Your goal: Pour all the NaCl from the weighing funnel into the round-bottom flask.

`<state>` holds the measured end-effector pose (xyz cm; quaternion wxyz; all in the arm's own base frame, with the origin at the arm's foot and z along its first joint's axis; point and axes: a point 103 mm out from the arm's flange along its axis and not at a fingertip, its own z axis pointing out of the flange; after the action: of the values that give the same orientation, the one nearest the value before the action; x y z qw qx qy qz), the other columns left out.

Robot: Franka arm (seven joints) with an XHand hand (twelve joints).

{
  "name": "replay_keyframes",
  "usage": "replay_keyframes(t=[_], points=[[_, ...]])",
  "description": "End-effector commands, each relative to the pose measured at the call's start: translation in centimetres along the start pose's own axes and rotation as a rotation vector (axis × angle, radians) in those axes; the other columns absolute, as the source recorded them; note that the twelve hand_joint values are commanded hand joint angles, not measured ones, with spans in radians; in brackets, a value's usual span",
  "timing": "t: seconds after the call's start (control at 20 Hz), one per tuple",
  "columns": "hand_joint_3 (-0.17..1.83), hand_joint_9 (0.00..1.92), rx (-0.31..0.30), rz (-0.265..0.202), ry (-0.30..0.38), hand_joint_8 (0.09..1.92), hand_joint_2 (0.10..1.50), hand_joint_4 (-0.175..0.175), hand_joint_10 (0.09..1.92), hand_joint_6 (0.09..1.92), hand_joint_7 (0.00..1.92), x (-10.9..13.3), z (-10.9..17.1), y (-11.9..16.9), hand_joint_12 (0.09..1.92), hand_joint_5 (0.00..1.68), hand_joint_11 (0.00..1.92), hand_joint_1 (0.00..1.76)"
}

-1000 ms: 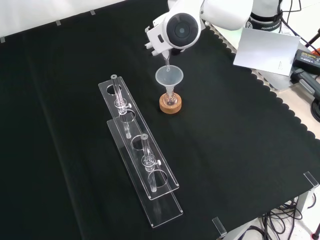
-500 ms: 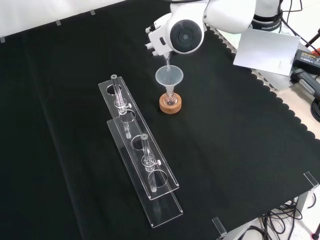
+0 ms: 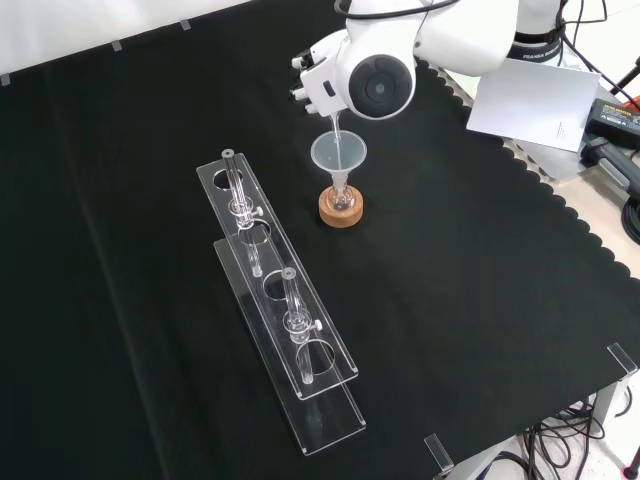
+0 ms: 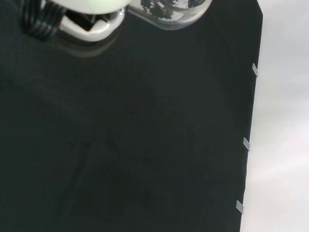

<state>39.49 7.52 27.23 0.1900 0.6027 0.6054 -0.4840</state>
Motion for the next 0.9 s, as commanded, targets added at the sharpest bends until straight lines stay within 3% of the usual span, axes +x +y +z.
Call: replay_keyframes(t=[0.05,0.9], points=[[0.60,1.33,-0.004,0.002,-0.013,0.63,0.70,0.175,0.09,0.70,0.83,-0.02,-0.05,-0.03,0.81,1.24,1.18,1.11],[0.60,1.33,-0.011,0.015,-0.088,0.63,0.70,0.175,0.09,0.70,0.83,0.30,-0.52,-0.41,0.81,1.25,1.19,1.11]])
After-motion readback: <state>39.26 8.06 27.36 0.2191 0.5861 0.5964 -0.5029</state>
